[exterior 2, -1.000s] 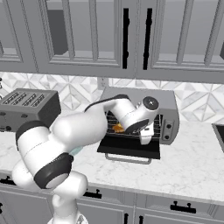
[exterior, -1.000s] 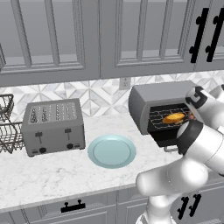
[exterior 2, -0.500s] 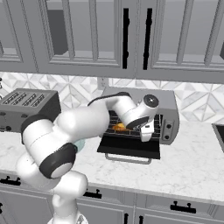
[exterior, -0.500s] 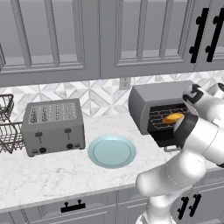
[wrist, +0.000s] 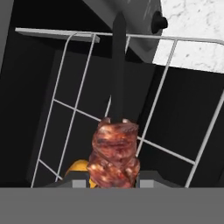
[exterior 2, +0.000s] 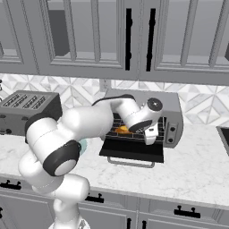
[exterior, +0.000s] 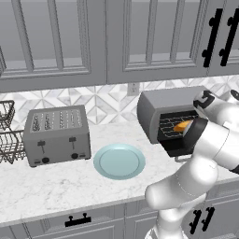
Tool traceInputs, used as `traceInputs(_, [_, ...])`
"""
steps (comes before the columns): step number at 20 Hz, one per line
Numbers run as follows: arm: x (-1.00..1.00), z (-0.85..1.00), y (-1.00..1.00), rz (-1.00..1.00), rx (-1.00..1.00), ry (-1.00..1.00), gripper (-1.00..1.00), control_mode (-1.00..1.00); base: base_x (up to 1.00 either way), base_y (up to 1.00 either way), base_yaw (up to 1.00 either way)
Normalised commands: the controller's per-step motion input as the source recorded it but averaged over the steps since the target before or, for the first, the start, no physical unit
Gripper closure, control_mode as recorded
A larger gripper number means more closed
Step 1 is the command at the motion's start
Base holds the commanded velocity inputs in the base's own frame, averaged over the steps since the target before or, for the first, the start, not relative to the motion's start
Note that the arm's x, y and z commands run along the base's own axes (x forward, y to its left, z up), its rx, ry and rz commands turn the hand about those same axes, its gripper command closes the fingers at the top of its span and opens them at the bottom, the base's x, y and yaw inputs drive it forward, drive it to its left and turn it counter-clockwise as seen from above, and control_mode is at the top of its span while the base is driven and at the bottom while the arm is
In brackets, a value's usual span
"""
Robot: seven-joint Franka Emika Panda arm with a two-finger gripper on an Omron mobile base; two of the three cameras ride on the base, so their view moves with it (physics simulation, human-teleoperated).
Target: Pick up the kebab skewer and baguette bread, and place them inside the toaster oven. Close the toaster oven door and start by setting the timer.
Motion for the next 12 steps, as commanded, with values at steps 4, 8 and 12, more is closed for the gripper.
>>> traceInputs(4, [0.24,-0.13,0.00,0.00,0.00,0.00,1.00,-1.00,0.00,0.00,0.00])
traceInputs(8, [0.24,-0.15,0.00,0.00,0.00,0.00,1.00,-1.00,0.00,0.00,0.00])
traceInputs(12, [0.27,-0.14,0.00,0.00,0.00,0.00,1.00,-1.00,0.00,0.00,0.00])
